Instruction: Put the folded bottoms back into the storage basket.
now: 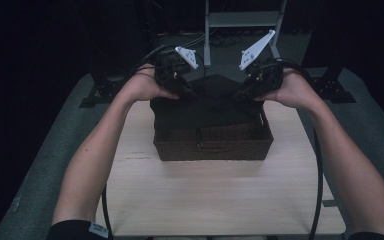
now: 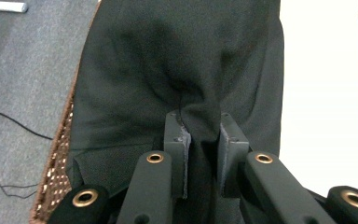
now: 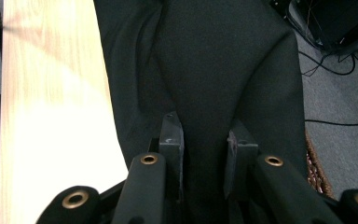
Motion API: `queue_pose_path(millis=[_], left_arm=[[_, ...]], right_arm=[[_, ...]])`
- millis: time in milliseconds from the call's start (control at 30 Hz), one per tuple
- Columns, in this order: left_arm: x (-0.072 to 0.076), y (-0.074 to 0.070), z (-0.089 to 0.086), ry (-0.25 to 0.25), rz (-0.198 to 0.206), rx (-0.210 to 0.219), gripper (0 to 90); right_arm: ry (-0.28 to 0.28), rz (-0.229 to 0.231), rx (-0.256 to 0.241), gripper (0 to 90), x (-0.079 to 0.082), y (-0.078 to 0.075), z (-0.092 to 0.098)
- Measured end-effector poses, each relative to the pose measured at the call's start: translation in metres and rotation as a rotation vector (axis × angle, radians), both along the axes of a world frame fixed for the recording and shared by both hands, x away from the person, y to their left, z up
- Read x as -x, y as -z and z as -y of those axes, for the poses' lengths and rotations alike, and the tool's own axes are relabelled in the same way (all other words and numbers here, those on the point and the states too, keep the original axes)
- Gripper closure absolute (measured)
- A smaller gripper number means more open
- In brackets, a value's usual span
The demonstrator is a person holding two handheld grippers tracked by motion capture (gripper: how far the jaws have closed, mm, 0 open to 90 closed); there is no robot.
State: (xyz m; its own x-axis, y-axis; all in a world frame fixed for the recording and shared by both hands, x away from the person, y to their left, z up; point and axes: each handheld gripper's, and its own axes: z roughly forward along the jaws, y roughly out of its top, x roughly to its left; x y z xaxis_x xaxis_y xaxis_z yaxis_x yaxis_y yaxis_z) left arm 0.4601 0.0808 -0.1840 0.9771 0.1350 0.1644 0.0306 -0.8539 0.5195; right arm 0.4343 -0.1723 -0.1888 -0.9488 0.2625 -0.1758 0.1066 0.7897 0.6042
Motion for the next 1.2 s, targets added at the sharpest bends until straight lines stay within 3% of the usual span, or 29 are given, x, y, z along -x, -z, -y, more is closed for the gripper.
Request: queue_pose_path(millis=[200,367,533,667,1200], left_arm=[[-0.013,-0.001,0.005,-0.009,0.0,-0.03,77.3],[-0.022,-0.004,0.006,-0.011,-0.006,-0.027,77.3],[-0.028,-0.011,0.008,-0.008,0.005,-0.028,77.3],[-0.033,-0.014,0.007,-0.013,0.001,-0.005,77.3],[-0.055,0.024,0.017,-0.045,-0.016,-0.054,77.3]], right_arm=[[0.008,-0.004,-0.021,72.3,-0.014,0.005,0.004],[0.016,-0.012,-0.047,72.3,-0.024,0.006,0.007],[0.019,0.009,-0.028,72.3,-0.029,-0.002,0.007],[0.024,-0.001,-0.061,72.3,-0.035,-0.002,0.012],[0.042,-0.046,-0.01,72.2,-0.061,0.029,0.009]])
